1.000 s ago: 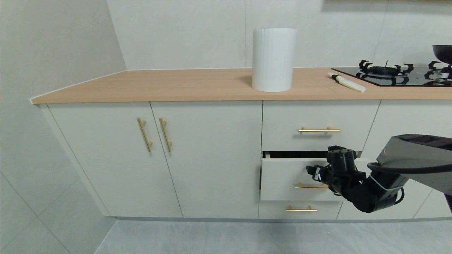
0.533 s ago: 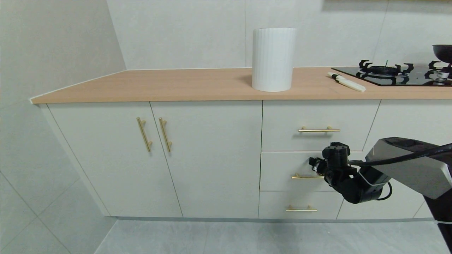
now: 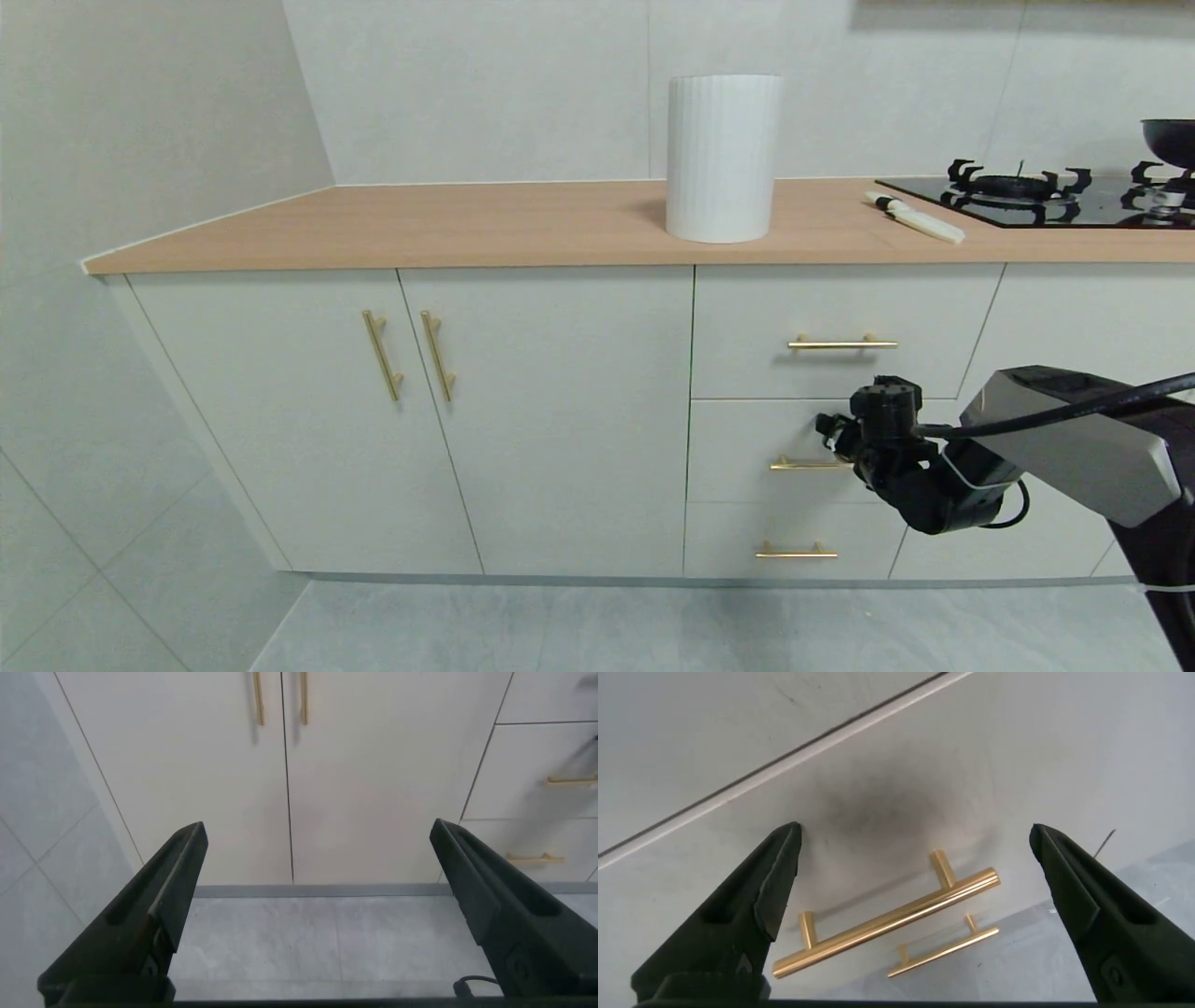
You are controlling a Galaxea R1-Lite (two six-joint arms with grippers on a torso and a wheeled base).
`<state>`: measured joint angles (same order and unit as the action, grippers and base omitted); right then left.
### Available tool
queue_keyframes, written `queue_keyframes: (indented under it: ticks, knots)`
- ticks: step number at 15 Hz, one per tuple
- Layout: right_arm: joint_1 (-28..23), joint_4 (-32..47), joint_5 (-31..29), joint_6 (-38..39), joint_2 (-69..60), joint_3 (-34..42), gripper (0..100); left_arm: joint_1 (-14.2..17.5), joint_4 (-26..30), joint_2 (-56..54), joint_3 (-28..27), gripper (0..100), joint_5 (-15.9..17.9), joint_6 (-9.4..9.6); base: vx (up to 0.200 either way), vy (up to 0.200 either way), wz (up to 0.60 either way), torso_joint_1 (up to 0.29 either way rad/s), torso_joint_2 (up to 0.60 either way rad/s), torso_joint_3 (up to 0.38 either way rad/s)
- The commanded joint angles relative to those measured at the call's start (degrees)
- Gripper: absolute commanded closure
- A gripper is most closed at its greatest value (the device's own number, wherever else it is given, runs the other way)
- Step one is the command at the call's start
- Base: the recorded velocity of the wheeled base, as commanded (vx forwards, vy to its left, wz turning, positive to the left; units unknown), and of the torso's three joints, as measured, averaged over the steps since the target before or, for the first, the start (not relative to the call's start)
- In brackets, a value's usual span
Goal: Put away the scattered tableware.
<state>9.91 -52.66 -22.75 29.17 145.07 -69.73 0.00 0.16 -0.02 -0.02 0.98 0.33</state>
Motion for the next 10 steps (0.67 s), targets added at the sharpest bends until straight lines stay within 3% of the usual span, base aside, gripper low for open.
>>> queue_keyframes:
  ticks: [1,7,10]
  knots:
    - [-0.42,-0.33,-0.10,0.18,0.65,-1.55,0,0.00,0.02,0.02,-0.06,0,-0.01,0.02,0.000,0.000,0.00,0.000,0.00,0.000]
    - [-0.68,-0.25,-1.25,0.18,0.22,-1.37,0,0.00,-0.07,0.02,0.02,0,-0.01,0.02,0.000,0.000,0.00,0.000,0.00,0.000]
    - [-0.07,-0.25,1.30,-0.26,-11.65,12.60,0,0.00,-0.07,0.02,0.02,0,-0.01,0.02,0.000,0.000,0.00,0.000,0.00,0.000]
